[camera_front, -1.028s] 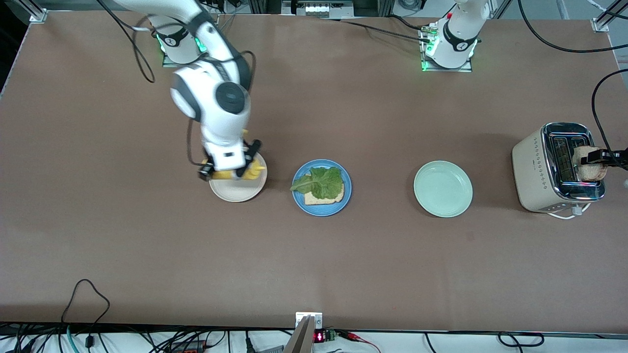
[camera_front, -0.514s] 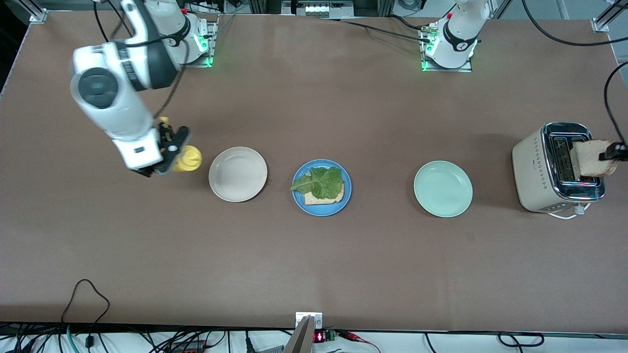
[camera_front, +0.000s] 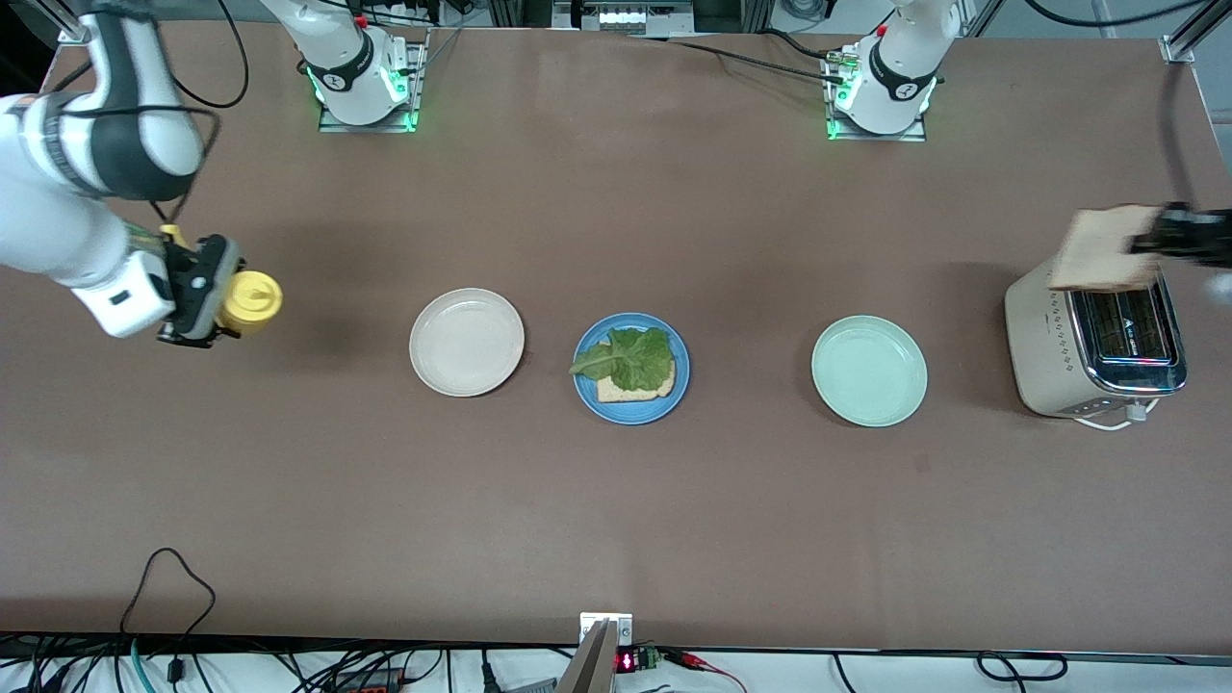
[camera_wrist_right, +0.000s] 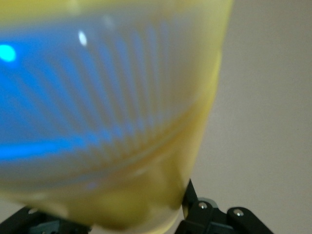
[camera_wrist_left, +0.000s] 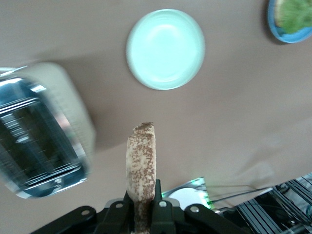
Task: Make sandwich in blue plate with both arms
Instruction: 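Carry the second toast slice with the left gripper over the blue plate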
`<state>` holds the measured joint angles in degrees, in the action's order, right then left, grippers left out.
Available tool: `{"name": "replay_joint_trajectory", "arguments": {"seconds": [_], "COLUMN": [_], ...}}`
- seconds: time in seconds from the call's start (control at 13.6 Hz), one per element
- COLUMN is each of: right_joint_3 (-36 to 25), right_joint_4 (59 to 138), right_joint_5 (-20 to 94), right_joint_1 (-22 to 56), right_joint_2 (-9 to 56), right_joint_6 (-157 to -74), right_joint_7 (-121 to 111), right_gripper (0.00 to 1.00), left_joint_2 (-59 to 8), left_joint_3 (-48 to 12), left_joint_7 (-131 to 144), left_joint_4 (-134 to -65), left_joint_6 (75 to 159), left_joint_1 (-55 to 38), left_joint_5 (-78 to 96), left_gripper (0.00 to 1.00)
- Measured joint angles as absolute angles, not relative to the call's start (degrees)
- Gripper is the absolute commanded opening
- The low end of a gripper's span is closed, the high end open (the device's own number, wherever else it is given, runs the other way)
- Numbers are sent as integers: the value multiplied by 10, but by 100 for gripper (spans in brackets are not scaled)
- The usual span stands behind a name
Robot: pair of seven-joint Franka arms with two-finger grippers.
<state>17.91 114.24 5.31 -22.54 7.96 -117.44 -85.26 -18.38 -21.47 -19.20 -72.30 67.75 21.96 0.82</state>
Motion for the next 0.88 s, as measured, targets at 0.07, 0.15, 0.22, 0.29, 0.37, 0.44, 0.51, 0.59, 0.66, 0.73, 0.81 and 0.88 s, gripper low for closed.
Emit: {"name": "replay_joint_trajectory", "arguments": {"seconds": [0.07, 0.15, 0.22, 0.29, 0.37, 0.44, 0.51, 0.59, 0.66, 0.73, 0.81, 0.88], "right_joint_3": [179, 179, 179, 179, 179, 179, 179, 179, 179, 179, 179, 179], "right_joint_4": [1146, 1149, 1150, 1151, 1151, 1151, 1151, 1150, 1150, 1150, 1149, 1147], "right_joint_5": [74, 97, 120, 143, 164, 180, 192, 205, 223, 236, 241, 244], "right_joint_1": [-249, -271, -290, -307, -320, -331, -338, -344, -350, -356, -362, -369], "right_joint_2": [90, 104, 120, 139, 158, 177, 195, 212, 229, 247, 265, 281], "right_joint_6": [-1179, -1183, -1186, -1191, -1195, -1198, -1200, -1201, -1204, -1209, -1215, -1219], "right_joint_7": [-895, -936, -975, -1013, -1044, -1062, -1071, -1084, -1101, -1119, -1132, -1141], "right_gripper": [1, 1, 1, 1, 1, 1, 1, 1, 1, 1, 1, 1], "left_joint_2": [-191, -201, -214, -231, -249, -270, -291, -309, -324, -336, -345, -354], "left_joint_3": [-267, -305, -326, -333, -334, -335, -335, -336, -336, -336, -336, -336], "left_joint_7": [-133, -79, -34, 7, 45, 80, 108, 131, 152, 171, 184, 190], "left_joint_4": [-727, -734, -740, -744, -748, -752, -756, -763, -774, -787, -802, -814], "left_joint_6": [682, 697, 721, 756, 796, 840, 886, 935, 986, 1038, 1089, 1131], "left_joint_1": [212, 198, 173, 143, 112, 83, 57, 34, 15, -2, -14, -22], "left_joint_5": [17, 29, 42, 59, 74, 87, 94, 96, 99, 108, 129, 151], "left_gripper": [1, 1, 1, 1, 1, 1, 1, 1, 1, 1, 1, 1]}}
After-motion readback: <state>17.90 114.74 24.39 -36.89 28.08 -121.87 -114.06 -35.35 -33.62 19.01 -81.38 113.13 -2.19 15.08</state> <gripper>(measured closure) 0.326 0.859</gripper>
